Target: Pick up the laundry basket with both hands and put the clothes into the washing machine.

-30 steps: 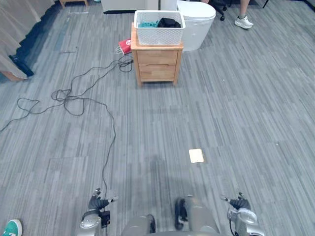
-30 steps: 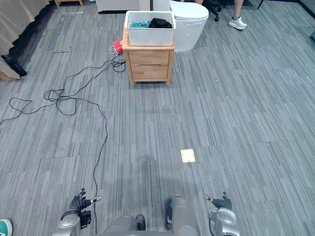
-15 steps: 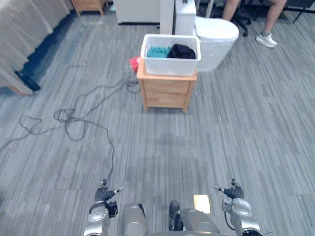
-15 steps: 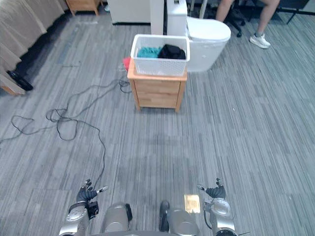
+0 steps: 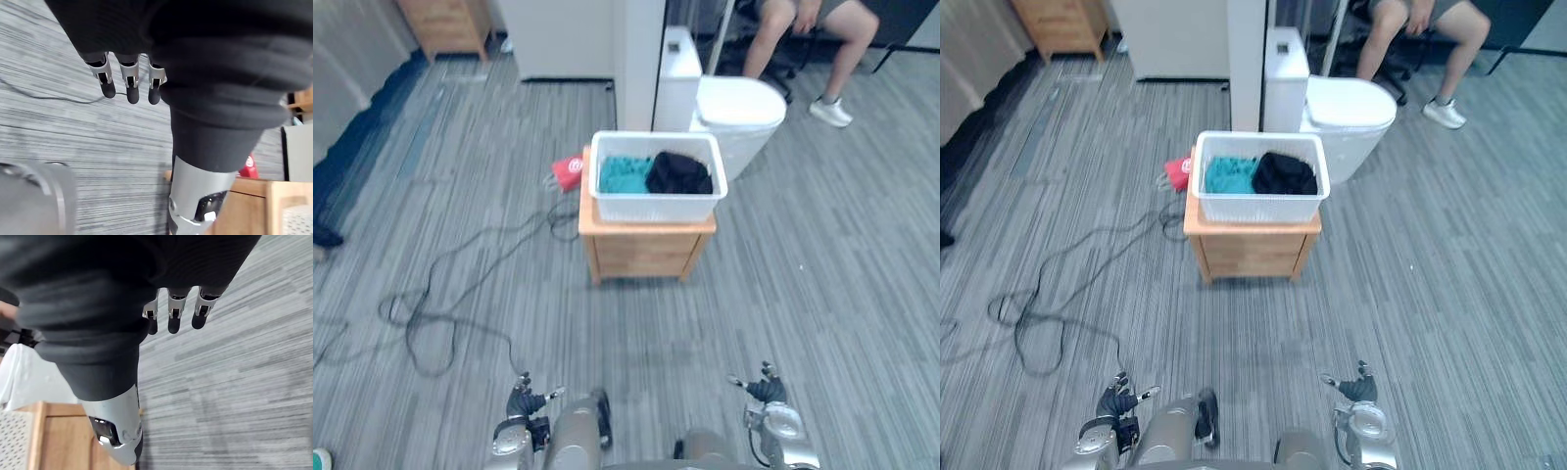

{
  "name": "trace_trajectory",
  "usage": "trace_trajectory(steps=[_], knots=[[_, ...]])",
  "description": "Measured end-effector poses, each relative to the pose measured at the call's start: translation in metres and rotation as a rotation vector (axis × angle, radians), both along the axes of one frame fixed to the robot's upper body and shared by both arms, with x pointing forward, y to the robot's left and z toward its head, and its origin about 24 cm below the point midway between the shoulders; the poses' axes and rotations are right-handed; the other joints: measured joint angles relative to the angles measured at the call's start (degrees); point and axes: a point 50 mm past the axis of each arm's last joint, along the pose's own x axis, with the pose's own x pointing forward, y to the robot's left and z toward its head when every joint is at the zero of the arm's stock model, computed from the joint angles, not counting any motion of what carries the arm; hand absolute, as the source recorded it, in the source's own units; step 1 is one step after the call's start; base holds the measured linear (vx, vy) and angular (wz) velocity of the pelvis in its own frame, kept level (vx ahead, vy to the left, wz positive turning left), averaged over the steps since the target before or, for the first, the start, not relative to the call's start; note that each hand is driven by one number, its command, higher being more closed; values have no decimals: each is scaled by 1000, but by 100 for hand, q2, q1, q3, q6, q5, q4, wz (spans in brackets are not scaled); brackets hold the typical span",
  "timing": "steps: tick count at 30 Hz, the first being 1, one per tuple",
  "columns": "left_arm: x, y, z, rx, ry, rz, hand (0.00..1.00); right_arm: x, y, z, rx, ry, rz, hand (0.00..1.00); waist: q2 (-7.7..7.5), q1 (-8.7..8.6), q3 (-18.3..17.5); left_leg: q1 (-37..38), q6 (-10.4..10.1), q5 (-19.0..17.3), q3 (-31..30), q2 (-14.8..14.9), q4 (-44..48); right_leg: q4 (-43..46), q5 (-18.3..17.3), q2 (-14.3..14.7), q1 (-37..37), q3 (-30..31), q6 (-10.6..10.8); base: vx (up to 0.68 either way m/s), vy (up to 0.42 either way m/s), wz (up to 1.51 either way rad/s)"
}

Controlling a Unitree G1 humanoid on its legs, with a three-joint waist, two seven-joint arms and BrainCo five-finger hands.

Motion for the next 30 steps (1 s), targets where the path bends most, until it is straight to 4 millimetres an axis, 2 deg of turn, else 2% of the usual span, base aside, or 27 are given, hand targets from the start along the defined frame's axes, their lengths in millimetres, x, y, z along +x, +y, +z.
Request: trace_trajectory(steps=[1,2,3,4,5,6,7,8,9,10,11,12,14,15,17,18,19,20,21,24,26,30], knots=[[3,0,1,0,-6,-1,0,-2,-2,-2,-3,12,-6,0,-20,-7,-11,229,-48,-27,9,-16,-184,-1384,241,129,22,-141,-27,590,-69,14],[4,2,0,4,1,-1,0,-5,-4,-3,-5,25,-10,0,-79,-42,-27,444,-154,-56,-18,-115,-356,-2648,776,278,109,-93,-72,516,-74,21],[3,1,-1,2,10,1,0,-7,-5,-5,-8,34,-10,0,-107,-80,-37,561,-208,-84,-74,-173,-440,-2998,1301,330,149,-19,-208,561,-106,47],[-1,-2,-5,-12,32,5,0,-10,-9,-7,-23,56,-6,0,-84,-192,-43,768,-299,-115,-273,-173,-551,-3109,2022,372,331,116,-651,548,-111,29],[-2,-8,-7,-29,34,8,0,-10,-14,-6,-38,62,-5,0,68,-173,-32,820,-463,-59,-319,-51,-492,-2848,1745,451,299,79,-708,531,-124,18],[-2,-8,-8,-31,35,14,0,-9,-14,-6,-38,56,-3,0,85,-159,-11,773,-537,-15,-335,-11,-303,-2694,1587,448,280,72,-729,465,-142,2],[-5,-9,-9,-38,40,20,0,-10,-14,-6,-37,58,-3,0,117,-183,6,525,-648,56,-397,158,480,-2496,1299,461,379,-10,-753,448,-195,23],[-4,-12,-9,-53,32,40,0,-13,-14,-6,-41,58,-1,0,206,-180,50,161,-788,288,-495,456,1686,-2450,1065,587,676,-125,-843,446,-203,25],[-4,-13,-8,-61,24,52,0,-14,-15,-4,-46,52,3,0,245,-176,66,-64,-746,568,-558,627,2354,-2452,975,687,850,-142,-893,516,-210,-10],[-10,-14,-10,-65,32,61,0,-12,-13,-1,-51,32,12,0,275,-74,62,-523,-611,771,-681,971,3487,-2498,804,865,1147,-101,-998,479,-151,-46],[-13,-13,-10,-61,36,61,0,-7,-11,2,-49,7,13,0,249,18,59,-863,-499,694,-703,1127,4109,-2543,679,959,1355,-2,-1081,454,-128,-60],[-14,-13,-10,-59,38,59,0,-4,-11,4,-49,-6,14,0,191,23,34,-1070,-477,665,-684,1134,4183,-2608,610,969,1438,78,-1099,267,-56,-43],[-13,-13,-9,-52,30,53,0,2,-12,9,-54,-32,12,0,149,38,2,-1397,-459,478,-603,1099,3705,-2871,586,983,1683,212,-1096,288,-20,-34],[-14,-11,-8,-46,24,53,0,5,-13,12,-58,-47,13,0,159,47,-1,-1492,-483,339,-622,1002,3074,-3000,628,989,1811,319,-1026,404,42,-41],[-13,-12,-7,-47,18,53,0,5,-16,14,-66,-58,6,0,228,63,-45,-1404,-550,298,-644,801,1907,-3042,651,999,1868,380,-979,328,97,-42],[-10,-14,-5,-50,4,51,0,7,-20,19,-75,-78,-8,0,315,74,-87,-1195,-661,550,-709,630,640,-3029,590,1025,1874,432,-868,301,171,-41],[-7,-12,-3,-45,-9,51,0,9,-22,24,-76,-105,-28,0,348,68,-111,-1046,-545,810,-707,562,52,-2995,483,1034,1912,531,-708,292,175,-23],[-4,-12,-1,-41,-20,48,0,10,-22,26,-78,-115,-28,0,294,40,-140,-984,-518,863,-676,511,-44,-2997,480,969,1916,542,-672,274,153,-6],[4,-11,7,-33,-67,40,0,13,-24,38,-93,-171,-29,0,242,24,-170,-876,-512,860,-616,384,-212,-2988,432,848,1921,561,-581,232,120,4],[26,-5,36,17,-218,24,0,29,-29,72,-142,-334,-15,0,219,17,-186,-874,-383,759,-477,217,-268,-3021,353,675,1867,693,-455,170,128,-10],[35,1,51,61,-284,17,0,38,-28,85,-160,-396,-8,0,211,25,-188,-886,-374,753,-432,154,-375,-3072,344,629,1805,749,-440,71,71,-11],[40,7,62,102,-329,25,0,51,-25,93,-180,-429,30,0,210,27,-190,-907,-343,734,-333,119,-475,-3268,364,617,1769,876,-408,45,35,-15]])
